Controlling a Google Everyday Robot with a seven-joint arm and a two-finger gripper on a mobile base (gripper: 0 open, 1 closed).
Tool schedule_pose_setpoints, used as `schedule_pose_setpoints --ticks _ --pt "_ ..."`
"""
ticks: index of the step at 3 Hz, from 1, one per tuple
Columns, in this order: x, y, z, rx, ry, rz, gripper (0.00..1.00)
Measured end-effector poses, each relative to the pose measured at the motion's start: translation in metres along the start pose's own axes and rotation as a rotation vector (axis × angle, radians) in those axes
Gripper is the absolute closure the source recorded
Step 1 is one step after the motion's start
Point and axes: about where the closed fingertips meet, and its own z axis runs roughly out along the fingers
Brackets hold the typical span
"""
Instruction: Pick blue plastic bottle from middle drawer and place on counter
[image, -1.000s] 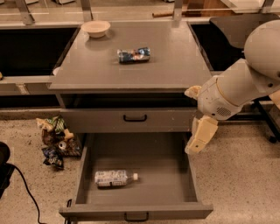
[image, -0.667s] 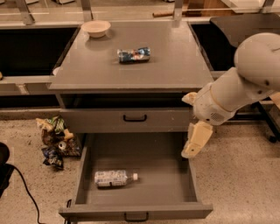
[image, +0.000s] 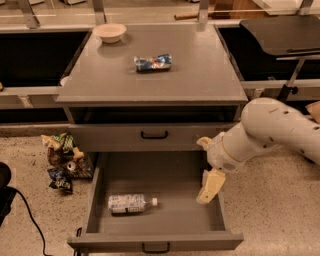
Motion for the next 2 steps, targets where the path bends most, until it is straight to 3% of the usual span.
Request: schedule_pose_setpoints --ticks 2 --pt "0.010 -0.005 0.129 -0.050 -0.102 0.009 0.00"
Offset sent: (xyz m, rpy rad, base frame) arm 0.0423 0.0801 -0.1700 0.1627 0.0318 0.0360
